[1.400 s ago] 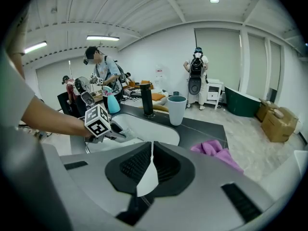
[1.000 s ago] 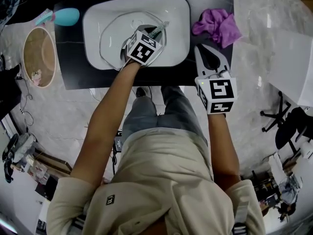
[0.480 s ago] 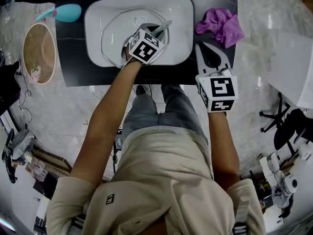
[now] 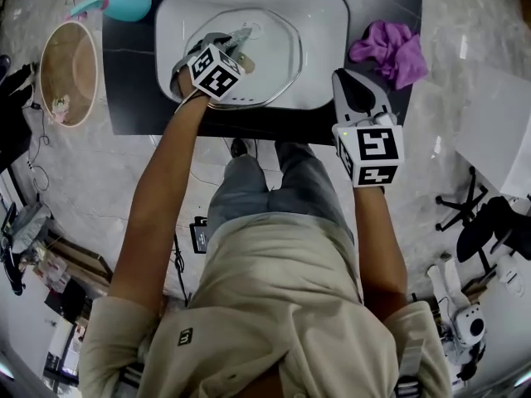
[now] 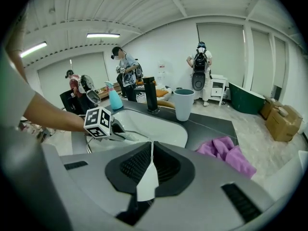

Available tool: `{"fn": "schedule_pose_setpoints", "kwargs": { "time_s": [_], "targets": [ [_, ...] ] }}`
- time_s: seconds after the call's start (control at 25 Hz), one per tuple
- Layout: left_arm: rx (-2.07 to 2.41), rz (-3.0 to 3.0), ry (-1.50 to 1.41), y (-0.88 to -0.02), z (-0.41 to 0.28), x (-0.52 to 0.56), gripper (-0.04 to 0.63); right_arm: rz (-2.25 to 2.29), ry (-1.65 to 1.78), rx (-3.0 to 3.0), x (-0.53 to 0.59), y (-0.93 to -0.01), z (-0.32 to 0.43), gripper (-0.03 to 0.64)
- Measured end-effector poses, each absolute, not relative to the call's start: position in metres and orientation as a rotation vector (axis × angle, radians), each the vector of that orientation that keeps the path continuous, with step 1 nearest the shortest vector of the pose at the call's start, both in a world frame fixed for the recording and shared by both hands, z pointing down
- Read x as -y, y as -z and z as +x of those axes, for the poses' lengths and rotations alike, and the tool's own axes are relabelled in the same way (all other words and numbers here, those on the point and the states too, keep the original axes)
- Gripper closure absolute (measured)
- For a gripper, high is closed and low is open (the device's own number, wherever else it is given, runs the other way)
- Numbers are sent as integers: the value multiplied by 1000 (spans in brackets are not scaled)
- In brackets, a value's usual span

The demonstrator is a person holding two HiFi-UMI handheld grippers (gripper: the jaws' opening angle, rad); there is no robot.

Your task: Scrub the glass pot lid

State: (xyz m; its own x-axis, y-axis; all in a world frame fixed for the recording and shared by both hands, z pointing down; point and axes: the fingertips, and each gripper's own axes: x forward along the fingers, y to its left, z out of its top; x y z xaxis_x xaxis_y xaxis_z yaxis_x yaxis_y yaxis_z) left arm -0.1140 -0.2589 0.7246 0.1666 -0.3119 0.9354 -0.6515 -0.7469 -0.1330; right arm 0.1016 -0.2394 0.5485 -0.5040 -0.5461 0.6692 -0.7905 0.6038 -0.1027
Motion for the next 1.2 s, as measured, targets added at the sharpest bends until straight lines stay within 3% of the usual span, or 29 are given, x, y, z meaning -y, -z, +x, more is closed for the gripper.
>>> {"fn": "schedule_pose_setpoints", "kwargs": {
  "time_s": [0.2,0.68,1.0,1.2],
  "targets": [
    [948,2092,-1704,-715,-164,265,509,998,-543,2253,241,-551,79,589],
    [897,2074,-1697,-722,-154,262,509,996,-528,2240,251,-552,83,589],
    [782,2131,-1616,-724,-98,252,511,1070,-577,2229,253,-552,99,589],
    [624,2252,-1597,-716,-12,245,509,1124,-605,2219,251,-552,125,589]
  ]
}}
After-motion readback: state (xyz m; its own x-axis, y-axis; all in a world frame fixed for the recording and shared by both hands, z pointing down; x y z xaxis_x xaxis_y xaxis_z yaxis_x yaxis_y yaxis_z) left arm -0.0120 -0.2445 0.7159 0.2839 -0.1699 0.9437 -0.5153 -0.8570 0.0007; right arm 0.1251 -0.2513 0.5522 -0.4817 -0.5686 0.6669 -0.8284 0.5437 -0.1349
